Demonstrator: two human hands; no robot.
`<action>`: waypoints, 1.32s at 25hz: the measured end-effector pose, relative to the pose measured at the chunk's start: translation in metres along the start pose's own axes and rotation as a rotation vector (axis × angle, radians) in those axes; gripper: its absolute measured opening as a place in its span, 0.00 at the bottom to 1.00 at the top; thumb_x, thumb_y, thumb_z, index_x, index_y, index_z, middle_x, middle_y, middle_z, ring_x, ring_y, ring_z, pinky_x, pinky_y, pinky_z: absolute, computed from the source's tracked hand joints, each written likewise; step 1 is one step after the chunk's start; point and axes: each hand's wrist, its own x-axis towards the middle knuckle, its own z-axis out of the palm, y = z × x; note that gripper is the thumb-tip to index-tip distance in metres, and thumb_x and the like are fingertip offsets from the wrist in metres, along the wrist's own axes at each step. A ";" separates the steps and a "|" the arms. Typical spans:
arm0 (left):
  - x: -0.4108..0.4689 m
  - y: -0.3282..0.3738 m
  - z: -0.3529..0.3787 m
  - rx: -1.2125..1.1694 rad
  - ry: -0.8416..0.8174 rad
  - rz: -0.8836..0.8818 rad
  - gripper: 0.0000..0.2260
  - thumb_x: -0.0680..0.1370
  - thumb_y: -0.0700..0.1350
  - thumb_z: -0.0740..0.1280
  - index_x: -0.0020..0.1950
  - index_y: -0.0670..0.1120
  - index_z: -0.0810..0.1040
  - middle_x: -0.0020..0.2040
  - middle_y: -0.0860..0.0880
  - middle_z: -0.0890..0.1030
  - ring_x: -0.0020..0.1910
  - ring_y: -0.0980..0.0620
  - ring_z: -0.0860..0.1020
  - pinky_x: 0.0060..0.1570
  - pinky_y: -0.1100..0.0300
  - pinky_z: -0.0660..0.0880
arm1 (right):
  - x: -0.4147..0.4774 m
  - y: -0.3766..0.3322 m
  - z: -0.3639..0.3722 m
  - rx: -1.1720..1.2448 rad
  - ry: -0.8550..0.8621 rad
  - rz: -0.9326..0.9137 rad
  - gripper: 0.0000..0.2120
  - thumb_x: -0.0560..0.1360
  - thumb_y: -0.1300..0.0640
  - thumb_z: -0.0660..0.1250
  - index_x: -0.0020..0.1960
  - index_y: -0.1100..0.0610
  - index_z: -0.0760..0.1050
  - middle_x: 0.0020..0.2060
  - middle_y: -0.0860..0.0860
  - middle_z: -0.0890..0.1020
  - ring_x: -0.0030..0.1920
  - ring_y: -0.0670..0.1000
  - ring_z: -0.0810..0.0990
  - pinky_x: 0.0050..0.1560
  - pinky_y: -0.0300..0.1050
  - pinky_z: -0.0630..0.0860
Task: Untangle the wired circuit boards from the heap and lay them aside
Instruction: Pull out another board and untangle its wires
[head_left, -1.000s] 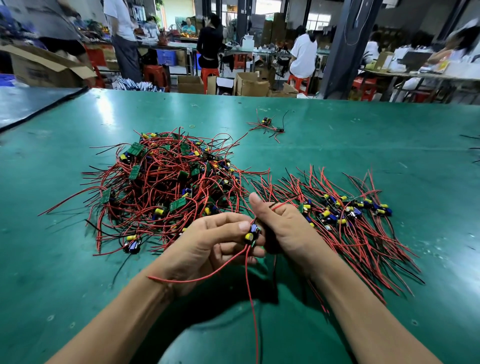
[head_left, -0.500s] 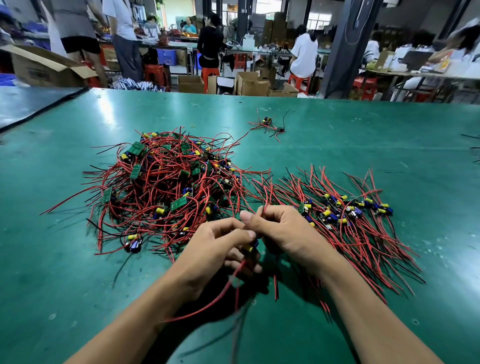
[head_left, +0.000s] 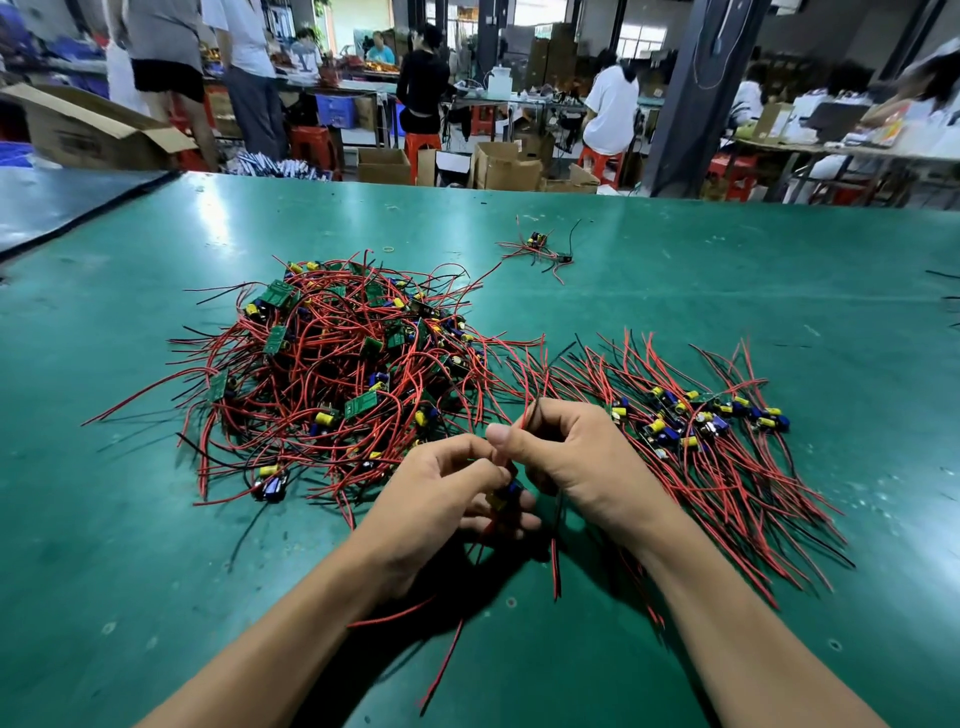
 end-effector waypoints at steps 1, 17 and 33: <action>-0.001 0.000 0.001 0.014 0.005 0.005 0.06 0.78 0.34 0.64 0.43 0.40 0.78 0.39 0.35 0.83 0.36 0.38 0.84 0.33 0.55 0.81 | 0.000 0.001 0.001 0.001 -0.001 0.014 0.18 0.70 0.43 0.78 0.36 0.56 0.79 0.28 0.48 0.78 0.27 0.45 0.70 0.28 0.37 0.67; -0.003 0.007 0.006 -0.015 -0.033 -0.041 0.09 0.78 0.37 0.65 0.39 0.39 0.79 0.31 0.38 0.78 0.25 0.45 0.76 0.27 0.60 0.73 | 0.009 0.003 0.003 0.246 0.323 0.084 0.23 0.68 0.46 0.77 0.36 0.65 0.74 0.23 0.47 0.64 0.22 0.45 0.59 0.23 0.35 0.58; -0.001 0.010 -0.005 -0.031 -0.052 -0.038 0.09 0.71 0.49 0.69 0.38 0.44 0.83 0.22 0.46 0.69 0.17 0.53 0.64 0.19 0.67 0.60 | 0.006 0.005 0.008 0.371 0.087 0.060 0.14 0.67 0.48 0.78 0.48 0.55 0.86 0.23 0.46 0.68 0.24 0.46 0.59 0.25 0.36 0.57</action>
